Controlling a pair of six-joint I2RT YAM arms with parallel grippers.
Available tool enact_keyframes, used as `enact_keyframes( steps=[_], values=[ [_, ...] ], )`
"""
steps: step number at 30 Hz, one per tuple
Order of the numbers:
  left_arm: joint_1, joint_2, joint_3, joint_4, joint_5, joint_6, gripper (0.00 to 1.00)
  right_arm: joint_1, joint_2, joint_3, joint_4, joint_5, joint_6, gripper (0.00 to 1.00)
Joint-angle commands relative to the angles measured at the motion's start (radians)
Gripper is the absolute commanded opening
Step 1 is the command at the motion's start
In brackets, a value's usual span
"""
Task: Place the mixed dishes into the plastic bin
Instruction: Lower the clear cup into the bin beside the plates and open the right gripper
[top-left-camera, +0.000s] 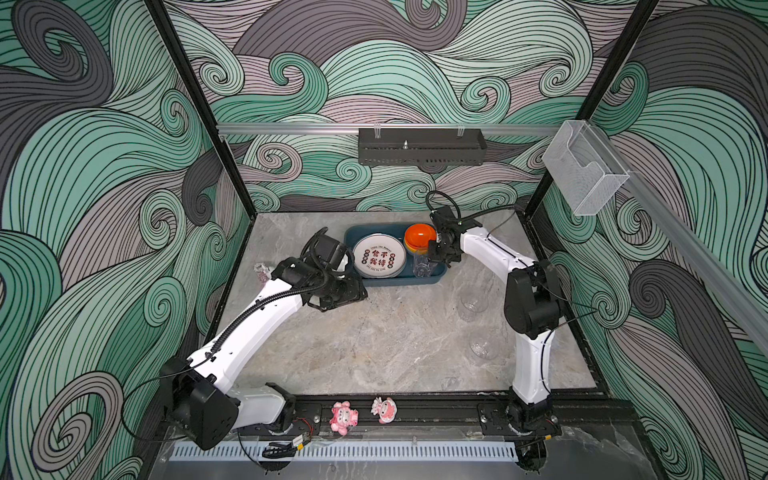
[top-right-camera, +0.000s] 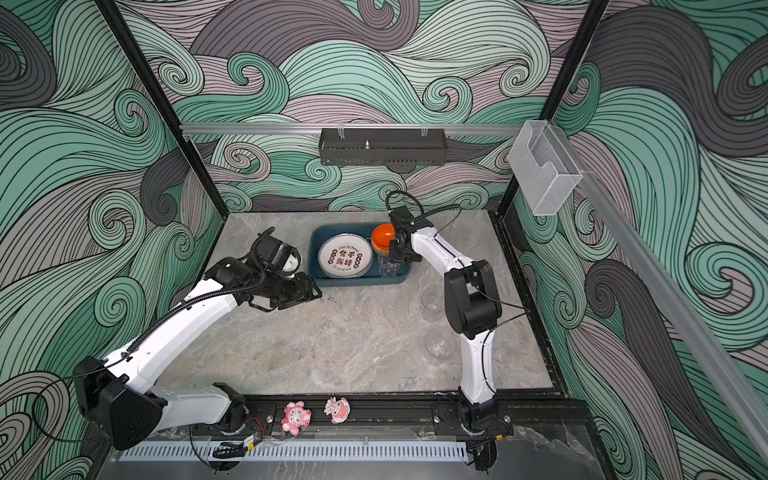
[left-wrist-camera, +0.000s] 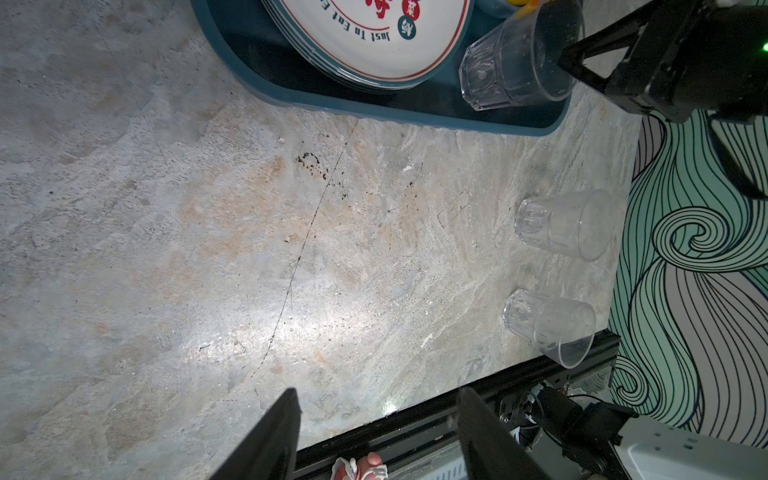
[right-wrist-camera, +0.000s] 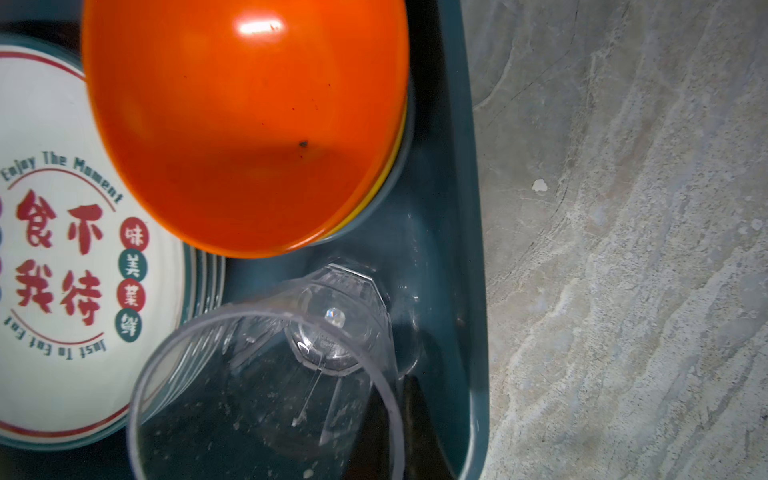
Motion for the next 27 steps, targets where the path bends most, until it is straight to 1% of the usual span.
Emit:
enact_keyframes(
  steps=[1,6,8,10,15,18,27],
  values=[
    [0.009,0.002,0.0,0.006,0.007,-0.009,0.63,-0.004,0.002,-0.006,0.009,0.02,0.016,0.01],
    [0.01,0.004,-0.001,0.006,0.012,-0.009,0.63,-0.003,0.006,-0.01,0.013,0.018,0.017,0.06],
    [0.01,0.006,-0.001,0.005,0.012,-0.008,0.63,-0.001,0.006,-0.012,0.012,0.016,0.019,0.1],
    [0.011,0.007,-0.002,0.004,0.012,-0.007,0.63,0.0,0.003,-0.013,0.012,0.017,0.021,0.16],
    [0.011,0.007,-0.003,0.001,0.015,-0.006,0.63,0.002,-0.035,-0.019,0.012,0.018,0.018,0.23],
    [0.012,0.007,-0.007,0.001,0.019,-0.003,0.63,0.003,-0.068,-0.024,0.012,0.022,0.014,0.26],
    [0.013,0.011,-0.03,0.007,0.042,-0.004,0.63,0.004,-0.167,-0.071,0.004,0.03,0.011,0.28]
  ],
)
